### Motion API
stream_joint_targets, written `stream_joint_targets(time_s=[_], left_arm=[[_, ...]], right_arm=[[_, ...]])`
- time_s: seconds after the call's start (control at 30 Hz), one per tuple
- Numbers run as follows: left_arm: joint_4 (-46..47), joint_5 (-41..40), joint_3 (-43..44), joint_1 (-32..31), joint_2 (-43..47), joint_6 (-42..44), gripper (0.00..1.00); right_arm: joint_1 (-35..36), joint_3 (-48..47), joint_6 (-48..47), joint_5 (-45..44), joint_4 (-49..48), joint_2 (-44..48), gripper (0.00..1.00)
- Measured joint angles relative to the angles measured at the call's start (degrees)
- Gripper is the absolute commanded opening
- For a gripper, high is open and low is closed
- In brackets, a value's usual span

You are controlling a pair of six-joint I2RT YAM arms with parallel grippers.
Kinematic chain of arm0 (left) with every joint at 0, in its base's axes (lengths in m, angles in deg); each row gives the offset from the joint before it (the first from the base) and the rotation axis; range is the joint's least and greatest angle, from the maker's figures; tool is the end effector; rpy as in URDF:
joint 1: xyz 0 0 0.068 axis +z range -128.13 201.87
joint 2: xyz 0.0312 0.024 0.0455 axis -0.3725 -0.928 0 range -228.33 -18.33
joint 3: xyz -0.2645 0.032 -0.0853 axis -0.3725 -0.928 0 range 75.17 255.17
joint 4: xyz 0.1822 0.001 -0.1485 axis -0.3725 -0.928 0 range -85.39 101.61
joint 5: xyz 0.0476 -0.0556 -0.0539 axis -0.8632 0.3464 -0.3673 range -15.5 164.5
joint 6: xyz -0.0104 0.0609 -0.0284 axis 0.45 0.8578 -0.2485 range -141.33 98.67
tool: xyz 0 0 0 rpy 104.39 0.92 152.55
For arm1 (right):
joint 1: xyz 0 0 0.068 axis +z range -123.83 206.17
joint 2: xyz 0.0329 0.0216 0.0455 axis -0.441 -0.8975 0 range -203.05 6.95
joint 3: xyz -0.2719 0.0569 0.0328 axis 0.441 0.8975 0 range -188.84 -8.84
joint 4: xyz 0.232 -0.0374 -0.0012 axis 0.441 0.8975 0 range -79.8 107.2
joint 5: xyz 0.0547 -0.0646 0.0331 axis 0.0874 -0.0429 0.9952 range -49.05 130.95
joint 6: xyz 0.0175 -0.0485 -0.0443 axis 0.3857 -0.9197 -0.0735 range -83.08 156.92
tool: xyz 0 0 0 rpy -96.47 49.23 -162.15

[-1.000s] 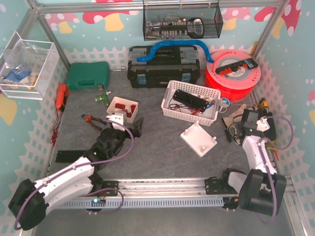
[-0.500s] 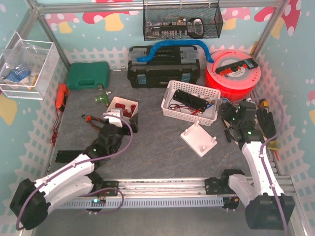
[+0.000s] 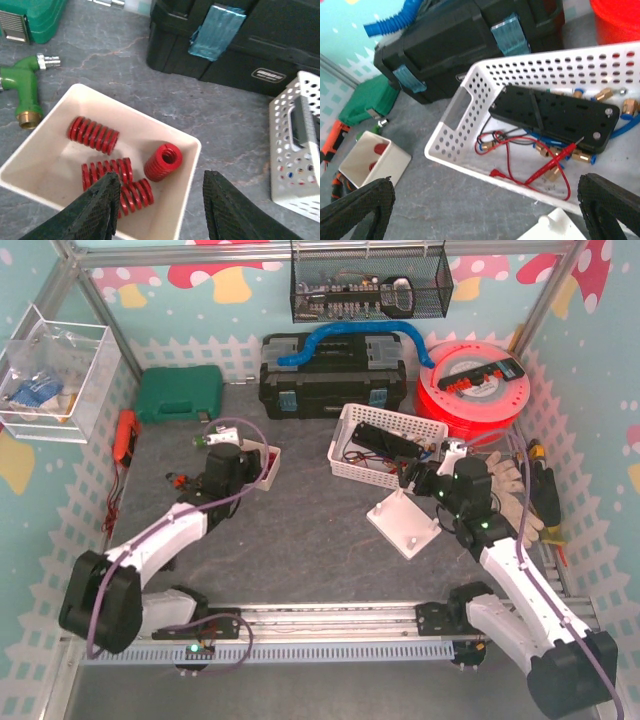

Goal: Install the large spring

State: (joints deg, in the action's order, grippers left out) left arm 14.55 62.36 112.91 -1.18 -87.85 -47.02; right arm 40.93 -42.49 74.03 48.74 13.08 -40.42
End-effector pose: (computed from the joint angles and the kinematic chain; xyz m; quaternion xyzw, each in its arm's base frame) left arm 0.2368 -0.0882 0.2431 -0.0735 0.8546 -0.1258 0.4984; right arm 0.1758 0.0539 0.2833 0.1151 0.7926 0.3098 0.5124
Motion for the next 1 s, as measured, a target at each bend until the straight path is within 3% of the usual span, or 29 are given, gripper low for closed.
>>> stream_joint_targets(time_s=[0.2, 0.4, 1.0], left_arm=[[-2.4, 7.0, 5.5, 5.8, -8.0, 2.6, 0.39], [-3.8, 13.9, 9.7, 6.8, -15.0, 4.5, 0.34], [-4.9, 20.5, 14.7, 6.8, -24.2, 7.0, 0.36]], right_arm=[[0.7, 4.6, -1.3, 1.0, -3.0, -0.1, 0.99], [0.7, 5.1, -1.8, 1.3, -5.4, 0.8, 0.99], [0.7, 6.5, -3.3, 0.6, -7.0, 3.1, 0.99]])
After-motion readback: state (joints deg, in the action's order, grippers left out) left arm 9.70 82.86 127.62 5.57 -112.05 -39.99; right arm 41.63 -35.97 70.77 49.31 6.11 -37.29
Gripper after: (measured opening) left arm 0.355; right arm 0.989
